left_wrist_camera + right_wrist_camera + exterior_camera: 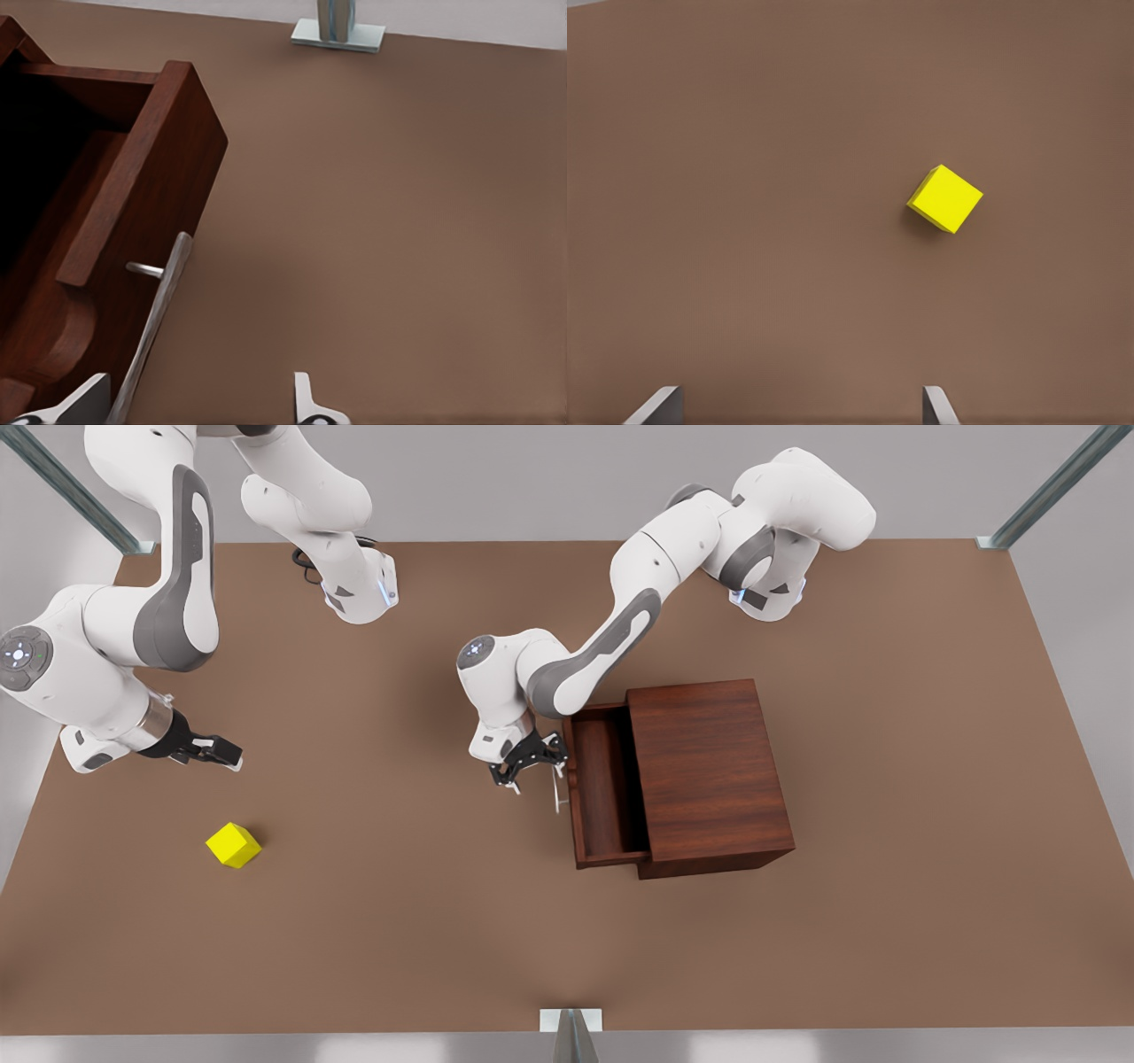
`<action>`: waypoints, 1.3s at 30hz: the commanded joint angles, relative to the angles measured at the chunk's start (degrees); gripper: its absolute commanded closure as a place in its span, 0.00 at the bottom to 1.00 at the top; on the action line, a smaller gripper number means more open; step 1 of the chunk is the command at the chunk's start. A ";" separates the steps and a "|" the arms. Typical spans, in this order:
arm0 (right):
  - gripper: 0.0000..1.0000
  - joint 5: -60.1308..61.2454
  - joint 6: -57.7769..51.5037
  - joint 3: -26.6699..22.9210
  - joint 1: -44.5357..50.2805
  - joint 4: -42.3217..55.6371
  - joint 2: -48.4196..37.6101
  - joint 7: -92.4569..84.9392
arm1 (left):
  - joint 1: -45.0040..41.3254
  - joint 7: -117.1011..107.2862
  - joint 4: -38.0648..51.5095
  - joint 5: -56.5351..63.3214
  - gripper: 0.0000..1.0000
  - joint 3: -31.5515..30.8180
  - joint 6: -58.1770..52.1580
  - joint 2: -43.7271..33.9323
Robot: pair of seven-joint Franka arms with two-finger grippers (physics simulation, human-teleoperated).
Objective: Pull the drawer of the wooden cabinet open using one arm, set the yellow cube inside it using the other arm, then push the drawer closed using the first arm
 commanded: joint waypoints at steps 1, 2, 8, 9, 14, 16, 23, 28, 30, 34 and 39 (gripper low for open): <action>0.00 0.09 -0.02 0.00 0.08 0.03 -0.04 0.03 | -0.16 -0.21 0.09 -0.06 0.00 -0.15 0.16 -0.05; 0.00 0.09 -0.02 0.00 0.08 0.03 -0.04 0.03 | -0.42 -0.03 0.09 -0.06 0.00 -0.15 -0.19 -0.23; 0.00 0.00 -0.02 0.00 0.08 0.03 0.05 0.03 | -2.18 10.94 6.25 -4.45 0.00 -2.34 -18.89 -9.71; 0.00 0.00 -0.02 0.08 0.08 0.03 0.05 0.03 | -1.92 16.30 6.07 -5.86 0.00 -2.26 -23.47 -11.65; 0.00 0.53 -0.20 2.98 2.36 7.58 8.31 25.41 | 37.10 72.56 -6.39 -32.93 0.00 -2.17 -34.31 -28.17; 0.00 0.35 0.24 2.81 2.01 7.85 11.48 34.47 | 43.43 81.97 -48.16 -33.81 0.00 -1.56 2.53 -49.36; 0.00 0.88 20.19 2.02 -5.28 -0.94 16.84 42.04 | 44.22 80.65 -40.25 -32.32 0.00 0.03 -3.62 -49.27; 0.00 0.79 31.70 2.02 -8.09 -2.61 22.64 42.92 | 44.58 79.95 -40.42 -32.49 0.00 0.29 -6.60 -48.83; 0.00 0.79 34.96 2.02 -8.71 -2.52 25.27 45.90 | 46.07 80.04 -40.69 -32.85 0.00 0.38 -10.56 -49.18; 0.00 0.27 35.14 2.10 -10.20 -2.26 27.03 46.26 | 46.77 80.04 -42.00 -33.02 0.00 0.38 -10.74 -50.24; 0.00 0.00 34.61 2.19 -12.40 -3.84 27.91 44.76 | 46.77 79.86 -41.74 -33.11 0.00 0.38 -10.74 -50.06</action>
